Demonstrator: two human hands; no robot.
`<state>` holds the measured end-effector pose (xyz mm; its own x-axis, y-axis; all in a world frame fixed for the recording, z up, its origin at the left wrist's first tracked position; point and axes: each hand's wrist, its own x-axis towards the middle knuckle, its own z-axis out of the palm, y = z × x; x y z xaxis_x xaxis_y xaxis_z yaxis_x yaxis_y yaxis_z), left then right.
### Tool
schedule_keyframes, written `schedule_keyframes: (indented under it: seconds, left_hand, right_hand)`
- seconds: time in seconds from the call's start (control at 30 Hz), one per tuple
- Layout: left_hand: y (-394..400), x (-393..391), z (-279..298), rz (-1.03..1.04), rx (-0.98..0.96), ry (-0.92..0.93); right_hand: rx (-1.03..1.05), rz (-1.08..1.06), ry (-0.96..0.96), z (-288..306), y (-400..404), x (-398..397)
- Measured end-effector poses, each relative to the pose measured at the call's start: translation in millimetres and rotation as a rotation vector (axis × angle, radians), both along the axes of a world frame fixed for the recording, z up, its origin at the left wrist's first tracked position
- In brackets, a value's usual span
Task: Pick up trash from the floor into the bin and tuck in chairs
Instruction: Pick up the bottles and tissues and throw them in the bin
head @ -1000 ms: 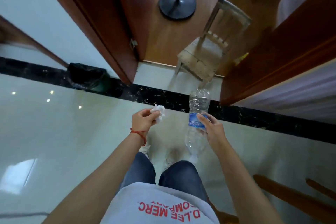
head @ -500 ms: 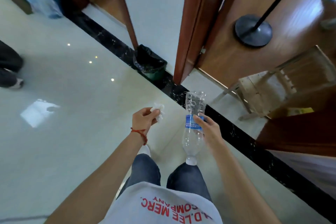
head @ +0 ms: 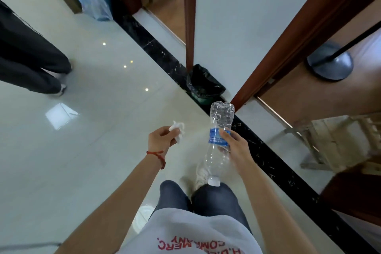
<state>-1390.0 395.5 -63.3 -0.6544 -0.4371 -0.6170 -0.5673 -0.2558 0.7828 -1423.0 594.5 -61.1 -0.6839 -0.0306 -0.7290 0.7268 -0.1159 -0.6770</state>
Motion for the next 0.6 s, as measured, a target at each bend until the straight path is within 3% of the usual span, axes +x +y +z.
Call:
schedule_keyframes:
  seconds: [0.33,0.6]
  left_hand:
    - [-19.6,-129.6,-0.4,-0.056,-0.018,0.007]
    - [-38.3,-210.2,-5.0,-0.143,-0.05,-0.021]
  right_hand:
    - [-0.032,-0.038,-0.003,-14.7,-25.6,-120.5]
    - [-0.032,-0.076,-0.022,-18.0,-36.0,-172.1]
